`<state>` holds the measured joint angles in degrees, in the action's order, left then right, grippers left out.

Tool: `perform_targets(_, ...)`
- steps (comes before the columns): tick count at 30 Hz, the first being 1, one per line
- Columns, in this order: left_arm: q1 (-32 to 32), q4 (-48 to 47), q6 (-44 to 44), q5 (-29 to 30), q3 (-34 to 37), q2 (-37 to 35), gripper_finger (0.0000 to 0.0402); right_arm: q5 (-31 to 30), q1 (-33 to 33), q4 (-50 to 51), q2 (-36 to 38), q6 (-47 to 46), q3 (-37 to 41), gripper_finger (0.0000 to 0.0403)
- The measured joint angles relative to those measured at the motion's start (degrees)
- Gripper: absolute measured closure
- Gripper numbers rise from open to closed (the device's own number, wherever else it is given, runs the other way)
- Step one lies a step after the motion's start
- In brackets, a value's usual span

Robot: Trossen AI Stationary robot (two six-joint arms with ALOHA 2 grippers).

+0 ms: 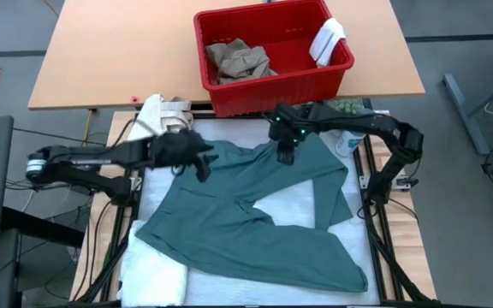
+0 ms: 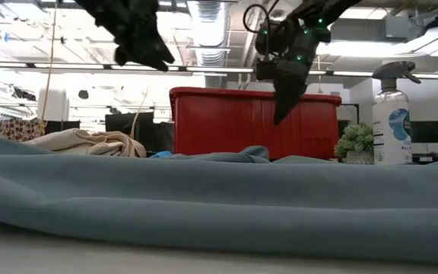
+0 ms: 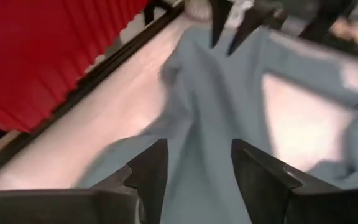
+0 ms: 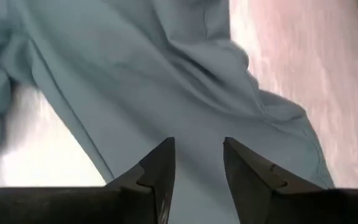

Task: Fold Laundry from Bin
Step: Fold the blue pants

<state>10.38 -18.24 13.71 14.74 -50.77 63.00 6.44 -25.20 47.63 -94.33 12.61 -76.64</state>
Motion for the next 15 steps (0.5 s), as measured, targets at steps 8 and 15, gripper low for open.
perform_targets(8,15.8,-17.8,-20.5,-10.6,-15.9,16.8,0.0183,-0.1,-2.0,-0.6,0.0,10.0,0.0,0.0237)
perform_targets(15,27.4,-21.0,-36.1,-22.9,-24.7,30.6,0.0182,-0.1,-2.4,-0.5,0.0,8.6,0.0,0.0236)
